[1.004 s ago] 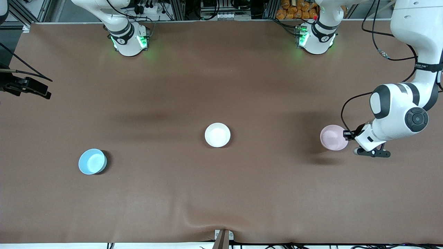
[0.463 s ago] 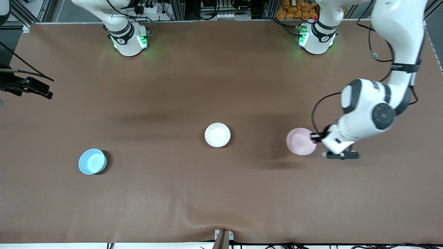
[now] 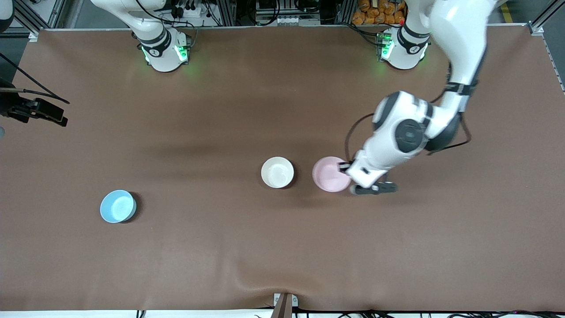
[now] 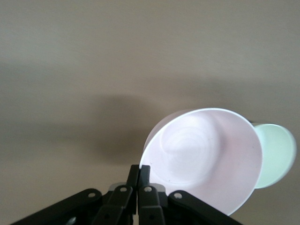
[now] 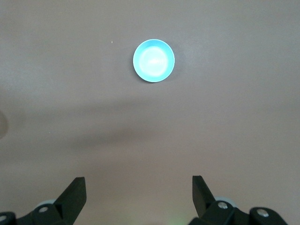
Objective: Stack pink and blue bowls on white bowl
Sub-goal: 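Carry the pink bowl with the left gripper over the white bowl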
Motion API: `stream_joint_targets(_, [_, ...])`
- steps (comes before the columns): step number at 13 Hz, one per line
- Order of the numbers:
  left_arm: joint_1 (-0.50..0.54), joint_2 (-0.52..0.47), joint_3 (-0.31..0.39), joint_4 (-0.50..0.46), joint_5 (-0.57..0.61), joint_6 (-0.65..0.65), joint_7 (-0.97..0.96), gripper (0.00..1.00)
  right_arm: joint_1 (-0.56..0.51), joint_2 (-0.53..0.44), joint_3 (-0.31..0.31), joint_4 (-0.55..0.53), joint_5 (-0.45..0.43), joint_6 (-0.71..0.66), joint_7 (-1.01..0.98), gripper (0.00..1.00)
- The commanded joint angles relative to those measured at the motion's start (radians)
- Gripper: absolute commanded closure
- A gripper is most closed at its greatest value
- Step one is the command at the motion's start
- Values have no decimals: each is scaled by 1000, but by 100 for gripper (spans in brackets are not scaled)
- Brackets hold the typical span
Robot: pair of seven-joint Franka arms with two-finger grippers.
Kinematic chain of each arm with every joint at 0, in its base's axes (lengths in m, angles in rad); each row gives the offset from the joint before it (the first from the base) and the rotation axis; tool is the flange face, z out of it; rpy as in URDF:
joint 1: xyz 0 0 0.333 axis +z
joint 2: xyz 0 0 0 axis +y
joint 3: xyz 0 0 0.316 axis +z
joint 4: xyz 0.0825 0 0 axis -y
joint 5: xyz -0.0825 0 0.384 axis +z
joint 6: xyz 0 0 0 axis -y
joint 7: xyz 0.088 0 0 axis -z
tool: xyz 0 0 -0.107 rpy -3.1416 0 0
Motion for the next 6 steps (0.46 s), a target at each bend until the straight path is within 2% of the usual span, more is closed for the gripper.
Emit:
stream_joint_targets(1, [-75, 72, 9, 84, -28, -23, -99, 100, -2, -1, 6, 3, -10, -9, 6, 0])
stream_joint_targets(3, [-137, 108, 11, 116, -27, -4, -192, 100, -2, -1, 6, 2, -10, -9, 6, 0])
stream_joint_targets(6, [-175, 122, 11, 121, -31, 47, -211, 100, -2, -1, 6, 3, -10, -12, 6, 0])
